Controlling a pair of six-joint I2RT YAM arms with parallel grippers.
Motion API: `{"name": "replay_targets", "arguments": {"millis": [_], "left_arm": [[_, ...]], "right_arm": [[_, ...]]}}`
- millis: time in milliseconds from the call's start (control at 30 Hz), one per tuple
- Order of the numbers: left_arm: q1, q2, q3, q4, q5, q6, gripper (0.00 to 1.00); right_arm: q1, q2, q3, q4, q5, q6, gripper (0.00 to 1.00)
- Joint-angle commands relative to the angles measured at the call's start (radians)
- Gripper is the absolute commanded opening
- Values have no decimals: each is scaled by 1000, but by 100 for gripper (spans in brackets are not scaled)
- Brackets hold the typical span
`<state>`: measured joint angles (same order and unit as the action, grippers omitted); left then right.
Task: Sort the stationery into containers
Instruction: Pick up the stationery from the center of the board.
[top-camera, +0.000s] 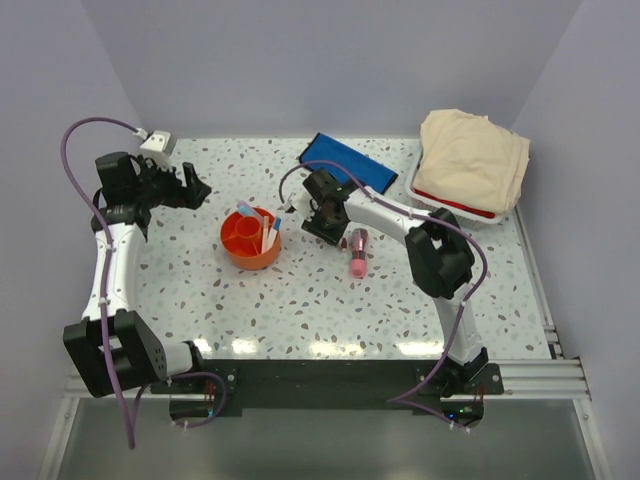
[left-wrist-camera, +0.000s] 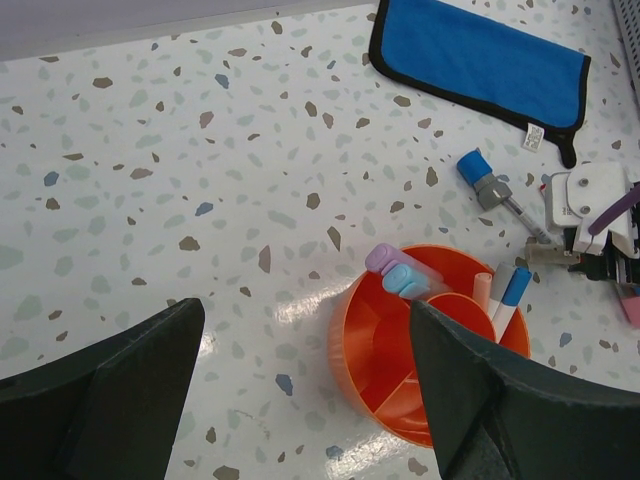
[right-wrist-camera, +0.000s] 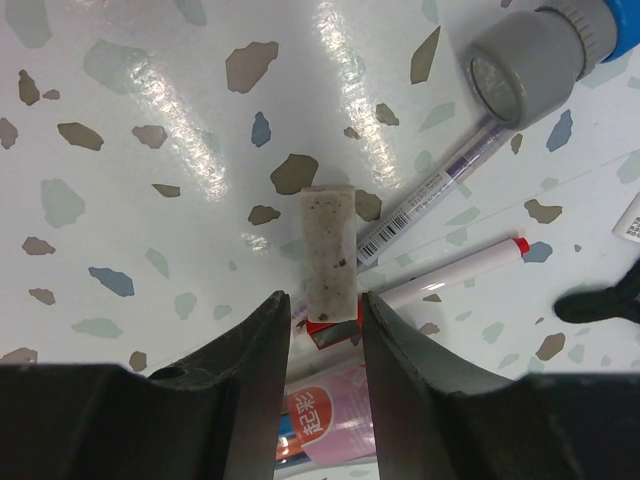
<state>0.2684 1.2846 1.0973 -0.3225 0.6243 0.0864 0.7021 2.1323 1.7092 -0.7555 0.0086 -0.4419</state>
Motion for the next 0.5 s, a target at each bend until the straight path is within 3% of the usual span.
{"name": "replay_targets", "arguments": {"millis": [0, 467], "left_arm": [[9, -30, -7, 33, 15, -16, 88], [9, -30, -16, 36, 11, -16, 88]], "right_arm": [[10, -15, 10, -13, 2, 3, 38], [11, 14, 18, -11, 27, 0, 40]]}}
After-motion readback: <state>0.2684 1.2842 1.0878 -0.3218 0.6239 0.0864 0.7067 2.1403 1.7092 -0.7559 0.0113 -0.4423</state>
